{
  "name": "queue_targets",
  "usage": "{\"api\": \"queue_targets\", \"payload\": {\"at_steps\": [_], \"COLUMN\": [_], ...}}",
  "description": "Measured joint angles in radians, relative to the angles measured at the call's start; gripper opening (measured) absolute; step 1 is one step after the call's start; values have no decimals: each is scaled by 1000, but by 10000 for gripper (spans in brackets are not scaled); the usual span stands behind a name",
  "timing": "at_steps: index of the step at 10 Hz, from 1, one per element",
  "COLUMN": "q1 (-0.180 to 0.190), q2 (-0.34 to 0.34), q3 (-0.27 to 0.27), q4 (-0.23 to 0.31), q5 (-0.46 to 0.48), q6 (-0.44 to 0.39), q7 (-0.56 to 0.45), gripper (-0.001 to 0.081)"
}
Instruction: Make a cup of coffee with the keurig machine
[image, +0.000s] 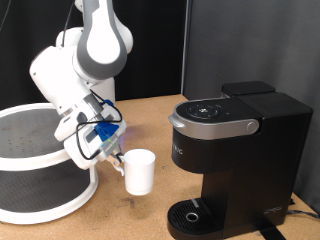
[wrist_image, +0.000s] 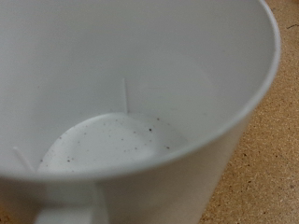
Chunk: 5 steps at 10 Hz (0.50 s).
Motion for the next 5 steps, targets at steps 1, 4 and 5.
{"api": "queue_targets", "payload": {"at_steps": [1,4,5], "q1": [2,14,21], "q2": [24,84,101], "q3": [8,46,61], "q4": [14,52,63], "q5": [32,124,164], "q6": [0,0,1], "q7": [-21,-75,-100], "gripper": [67,67,67]}}
